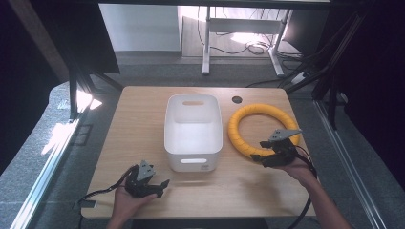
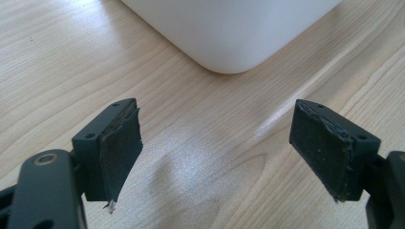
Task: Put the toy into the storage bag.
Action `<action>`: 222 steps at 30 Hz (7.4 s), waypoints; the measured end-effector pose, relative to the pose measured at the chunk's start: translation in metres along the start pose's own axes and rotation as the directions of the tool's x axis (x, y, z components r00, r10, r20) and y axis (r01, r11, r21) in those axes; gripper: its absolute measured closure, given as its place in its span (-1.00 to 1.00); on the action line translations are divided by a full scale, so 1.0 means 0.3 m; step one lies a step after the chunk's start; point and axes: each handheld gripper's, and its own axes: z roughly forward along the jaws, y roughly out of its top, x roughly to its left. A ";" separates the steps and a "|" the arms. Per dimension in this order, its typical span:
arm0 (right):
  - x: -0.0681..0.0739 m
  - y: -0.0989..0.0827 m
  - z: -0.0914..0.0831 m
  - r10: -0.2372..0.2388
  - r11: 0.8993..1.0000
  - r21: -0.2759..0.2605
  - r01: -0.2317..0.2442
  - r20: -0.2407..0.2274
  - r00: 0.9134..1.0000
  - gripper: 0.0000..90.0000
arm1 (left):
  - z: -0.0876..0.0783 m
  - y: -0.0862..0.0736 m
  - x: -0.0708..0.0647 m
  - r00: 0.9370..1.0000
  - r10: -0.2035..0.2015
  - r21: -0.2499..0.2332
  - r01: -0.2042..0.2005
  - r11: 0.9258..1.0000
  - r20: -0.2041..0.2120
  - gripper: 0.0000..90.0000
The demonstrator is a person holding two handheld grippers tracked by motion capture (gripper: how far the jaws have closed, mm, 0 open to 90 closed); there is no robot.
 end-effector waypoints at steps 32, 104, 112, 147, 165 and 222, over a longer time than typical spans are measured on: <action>-0.097 0.102 0.142 -0.058 0.968 0.241 0.072 -0.064 0.996 -0.30 | 0.001 0.000 0.001 1.000 0.005 0.004 -0.005 1.000 0.000 -0.59; -0.145 0.079 0.336 -0.063 0.857 0.498 0.134 -0.156 0.986 0.13 | 0.009 -0.003 -0.003 1.000 0.016 0.018 -0.016 1.000 0.008 -0.59; -0.168 0.102 0.282 0.006 0.909 0.409 0.076 -0.195 0.981 0.13 | 0.009 -0.003 -0.003 1.000 0.016 0.018 -0.016 1.000 0.010 -0.59; -0.218 0.213 0.046 0.083 0.994 -0.041 -0.098 -0.277 0.957 0.14 | 0.008 -0.002 -0.003 1.000 0.011 0.016 -0.011 1.000 0.009 -0.59; -0.189 0.235 -0.038 0.047 0.984 -0.154 -0.094 -0.282 0.958 0.14 | 0.008 -0.002 -0.003 1.000 0.013 0.018 -0.013 1.000 0.009 -0.59; -0.057 0.360 -0.117 -0.081 0.959 -0.284 -0.017 -0.332 0.940 0.13 | 0.010 -0.002 -0.004 1.000 0.011 0.016 -0.011 1.000 0.011 -0.59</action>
